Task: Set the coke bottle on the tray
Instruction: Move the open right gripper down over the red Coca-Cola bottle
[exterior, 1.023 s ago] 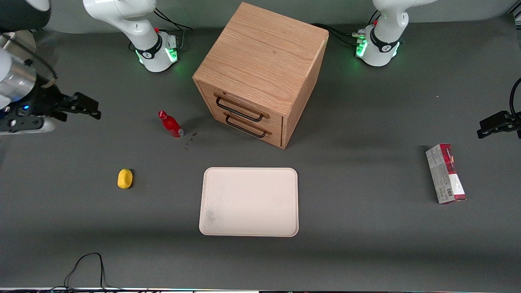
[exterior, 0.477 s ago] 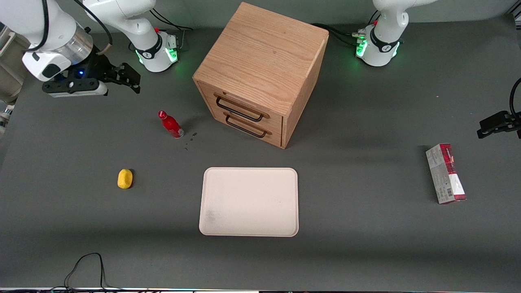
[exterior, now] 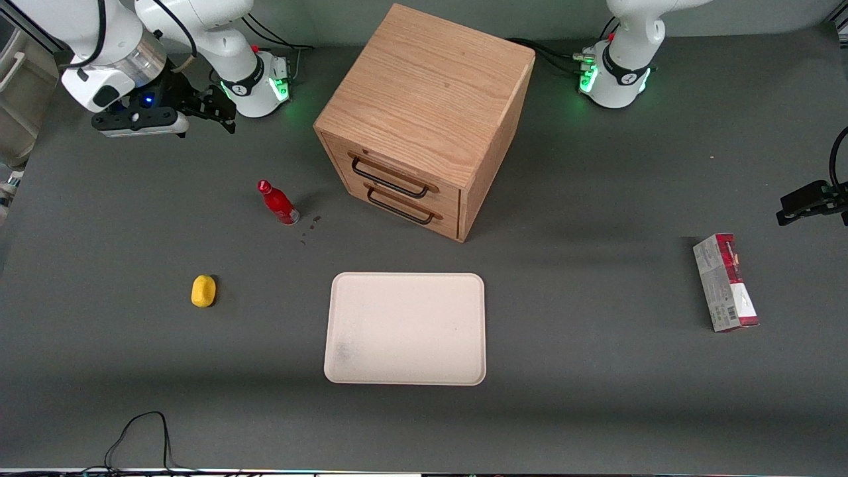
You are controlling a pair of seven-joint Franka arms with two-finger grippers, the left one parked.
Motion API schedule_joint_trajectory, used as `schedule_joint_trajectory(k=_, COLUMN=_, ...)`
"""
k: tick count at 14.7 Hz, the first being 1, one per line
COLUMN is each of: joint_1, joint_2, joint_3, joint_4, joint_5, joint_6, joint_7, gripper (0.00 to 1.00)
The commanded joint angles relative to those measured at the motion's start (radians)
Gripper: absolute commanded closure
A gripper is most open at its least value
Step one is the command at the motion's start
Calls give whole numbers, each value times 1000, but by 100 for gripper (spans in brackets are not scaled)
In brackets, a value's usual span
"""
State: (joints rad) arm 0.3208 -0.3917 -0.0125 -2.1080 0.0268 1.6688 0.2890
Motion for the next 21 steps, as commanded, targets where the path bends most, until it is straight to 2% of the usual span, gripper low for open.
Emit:
schedule_joint_trajectory(k=1, joint_1=14, joint_2=-39, joint_3=-11, joint_4=-65, joint_5=-31, joint_6=9, joint_7=9, gripper=0)
schedule_joint_trajectory(k=6, joint_1=11, joint_2=11, joint_3=-14, joint_4=-101, joint_5=-31, joint_6=95, joint_7=19, gripper=0)
schedule_joint_trajectory(k=12, joint_1=12, joint_2=57, joint_3=-14, joint_4=-321, joint_5=-31, joint_6=399, joint_7=21, gripper=0)
schedule_joint_trajectory(k=17, joint_1=11, joint_2=161, joint_3=-14, joint_4=-377, joint_5=-31, joint_6=541, joint_7=21, gripper=0)
schedule_joint_trajectory(k=21, joint_1=12, joint_2=206, joint_3=-15, joint_4=-409, joint_5=-30, joint_6=594, joint_7=22, gripper=0)
